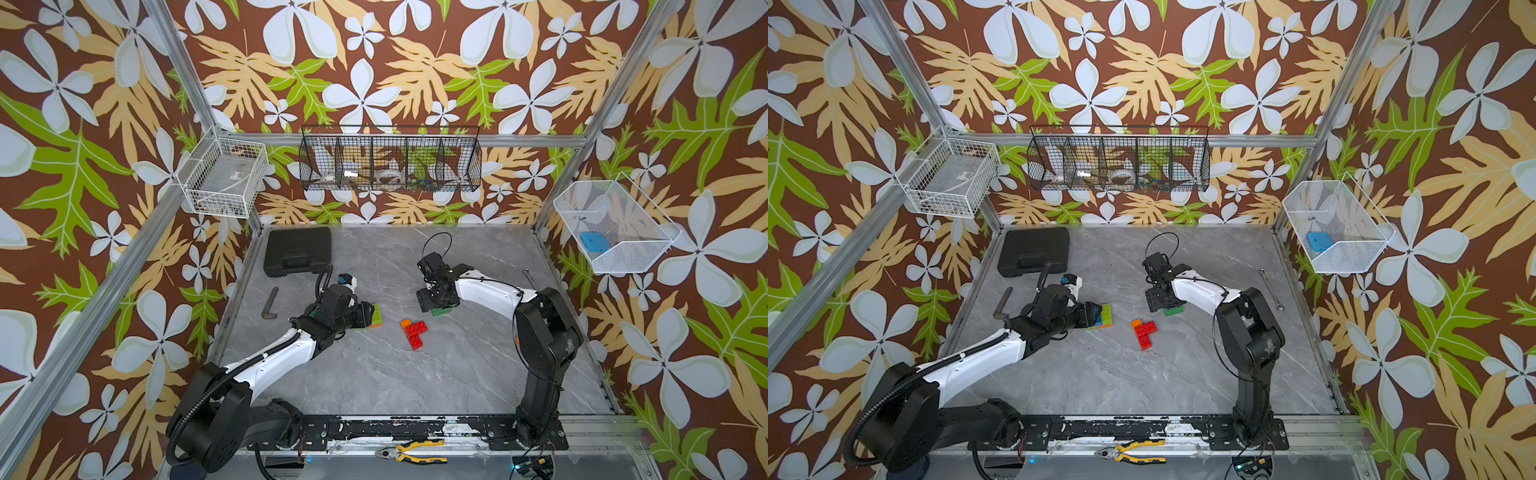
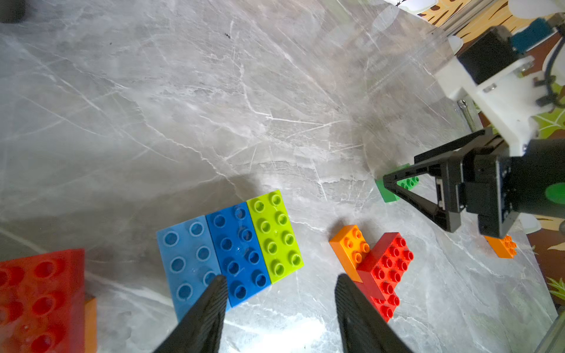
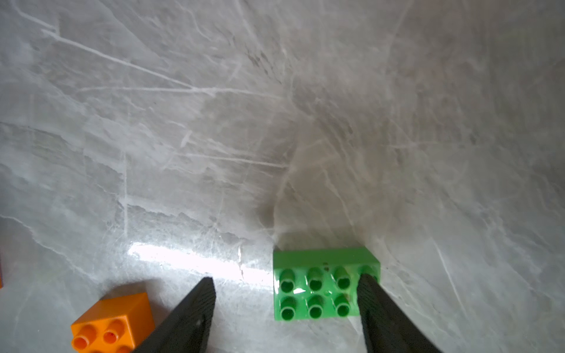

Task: Assemble a rectangle with lego
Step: Place the lego brick at the center of the board, then pick up the lego brick from the center of the board.

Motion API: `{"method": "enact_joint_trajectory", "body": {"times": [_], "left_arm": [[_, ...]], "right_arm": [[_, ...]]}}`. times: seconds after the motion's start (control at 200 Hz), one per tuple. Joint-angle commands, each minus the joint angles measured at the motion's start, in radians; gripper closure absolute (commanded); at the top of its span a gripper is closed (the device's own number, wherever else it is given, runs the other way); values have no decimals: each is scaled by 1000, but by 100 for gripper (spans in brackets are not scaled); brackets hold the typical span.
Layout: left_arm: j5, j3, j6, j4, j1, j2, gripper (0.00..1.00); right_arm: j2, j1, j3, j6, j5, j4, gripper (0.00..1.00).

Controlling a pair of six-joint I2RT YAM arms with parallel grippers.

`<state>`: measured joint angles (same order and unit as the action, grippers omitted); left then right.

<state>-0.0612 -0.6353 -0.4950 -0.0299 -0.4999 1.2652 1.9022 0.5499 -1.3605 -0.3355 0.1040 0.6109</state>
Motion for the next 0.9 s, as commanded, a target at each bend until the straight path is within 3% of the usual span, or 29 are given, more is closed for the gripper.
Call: {"method": "enact_joint_trajectory", "body": {"times": [0.0,0.516,0.891], "left_arm": [[0,5,1,-19,1,-3,41],[-8,0,4,-22,1,5,41],[-15,0,4,-26,1,10,42]], "right_arm": [[-1,-22,-17,22,-34,83,25],[63,-86,-33,127,-83,137,21],[108,-96,-78,145,-93,142,31]]}}
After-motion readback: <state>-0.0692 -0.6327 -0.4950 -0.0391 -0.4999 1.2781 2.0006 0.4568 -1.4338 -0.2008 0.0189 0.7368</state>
